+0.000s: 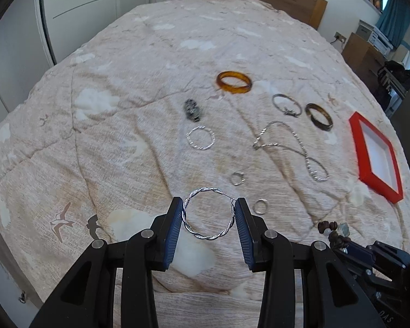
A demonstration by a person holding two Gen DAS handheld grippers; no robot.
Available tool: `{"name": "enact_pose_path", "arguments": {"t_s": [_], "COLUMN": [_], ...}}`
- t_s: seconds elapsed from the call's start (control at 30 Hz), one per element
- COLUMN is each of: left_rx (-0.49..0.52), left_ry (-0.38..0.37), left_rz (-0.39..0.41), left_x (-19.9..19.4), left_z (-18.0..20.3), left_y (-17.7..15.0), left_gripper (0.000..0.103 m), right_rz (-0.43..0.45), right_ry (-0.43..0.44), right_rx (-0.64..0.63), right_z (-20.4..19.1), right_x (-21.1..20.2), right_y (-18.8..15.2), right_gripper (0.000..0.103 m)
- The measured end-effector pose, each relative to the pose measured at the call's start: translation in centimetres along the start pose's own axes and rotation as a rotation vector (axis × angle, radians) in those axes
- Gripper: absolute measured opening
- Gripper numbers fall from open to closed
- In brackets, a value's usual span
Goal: Organize jewelry
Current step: 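Carry the bracelet and the hoop in both tools over the red box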
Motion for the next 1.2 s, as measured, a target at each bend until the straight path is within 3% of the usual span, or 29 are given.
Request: {"name": "enact_pose_path", "arguments": {"t_s": [0.27, 0.63, 0.93, 1.2], "left_rx": [0.093, 0.272, 0.377, 0.454], "left_ry": [-0.080, -0.215, -0.278, -0.294], "left_rz": [0.060, 0.074, 0.020, -0.070], "left_x": [-2.8, -2.4, 2.9, 8.3], "left_z": [6.7, 21.2, 32.1, 37.4], "left_y": [2.2, 5.6, 7.3, 5.6], "left_gripper": [0.039, 0.039, 0.039, 0.039], "right_rz": [0.143, 0.275, 0.285, 0.226], "right_ry": [-0.088, -0.292, -0.407, -0.456], "right_rx": [0.032, 0.134, 0.200, 0.275], "right_z": [3.0, 13.8, 23.1, 28.8], "right_x": [-6.4, -15.7, -18.1, -16.7], "right_y": [1.7, 4.5, 5.6, 3.3], "right_gripper": [0.017, 0.017, 0.017, 0.018]}}
Point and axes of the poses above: each gripper's, at about its wrist camera, not at the fingertips, and x roughly the way its jaws point, z to its right, y to its top, the point moved 3 cm from there along x, roughly the way its jaws point, and after that the axes turned 5 degrees about y, right-handed, at the moved point
